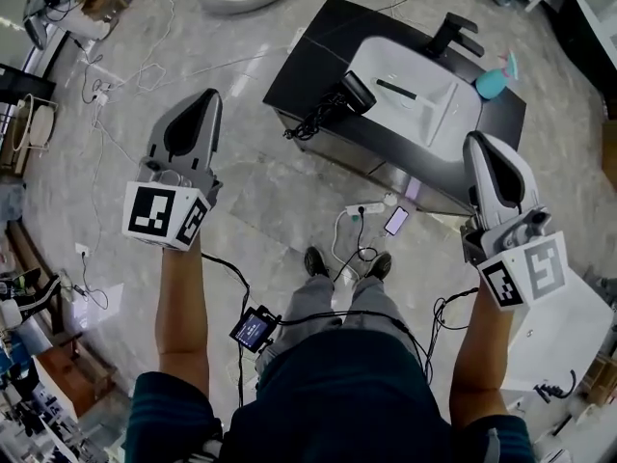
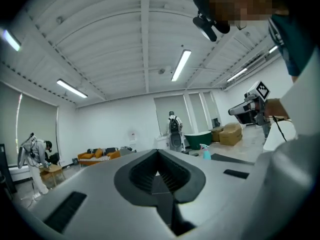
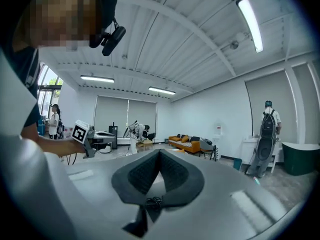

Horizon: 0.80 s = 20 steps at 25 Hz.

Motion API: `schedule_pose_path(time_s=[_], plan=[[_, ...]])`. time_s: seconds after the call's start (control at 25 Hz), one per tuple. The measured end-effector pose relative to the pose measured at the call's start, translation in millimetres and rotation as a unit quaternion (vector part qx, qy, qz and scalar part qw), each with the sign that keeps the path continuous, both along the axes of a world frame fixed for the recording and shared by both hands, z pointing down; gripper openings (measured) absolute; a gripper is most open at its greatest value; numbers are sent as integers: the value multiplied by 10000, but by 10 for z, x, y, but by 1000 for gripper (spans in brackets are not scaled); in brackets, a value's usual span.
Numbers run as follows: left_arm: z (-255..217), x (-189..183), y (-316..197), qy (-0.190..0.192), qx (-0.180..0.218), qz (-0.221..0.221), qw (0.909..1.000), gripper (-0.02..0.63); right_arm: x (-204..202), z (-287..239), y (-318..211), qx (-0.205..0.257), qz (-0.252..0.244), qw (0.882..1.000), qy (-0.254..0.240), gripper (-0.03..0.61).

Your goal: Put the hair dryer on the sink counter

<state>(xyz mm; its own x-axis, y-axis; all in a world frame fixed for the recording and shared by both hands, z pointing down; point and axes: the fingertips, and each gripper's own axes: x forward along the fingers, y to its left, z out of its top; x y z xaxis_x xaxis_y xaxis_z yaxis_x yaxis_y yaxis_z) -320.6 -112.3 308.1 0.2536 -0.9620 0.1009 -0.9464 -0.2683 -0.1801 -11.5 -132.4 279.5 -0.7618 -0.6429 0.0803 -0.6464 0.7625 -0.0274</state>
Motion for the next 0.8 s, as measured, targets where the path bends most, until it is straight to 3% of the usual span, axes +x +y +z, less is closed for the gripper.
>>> schedule_pose_path(time_s=[0.44, 0.6, 0.8], plan=[[-929, 170, 814, -387, 593, 6, 9975, 6, 106, -773, 503, 628, -62, 9980, -16, 9], [-1145, 251, 1005, -689, 720, 17, 9950, 6, 126, -955, 680, 776, -63, 9970, -5, 9], [-1328, 419, 1206, -807, 760, 224, 9936, 5, 192, -1130, 843, 912, -71, 9958, -23, 8]])
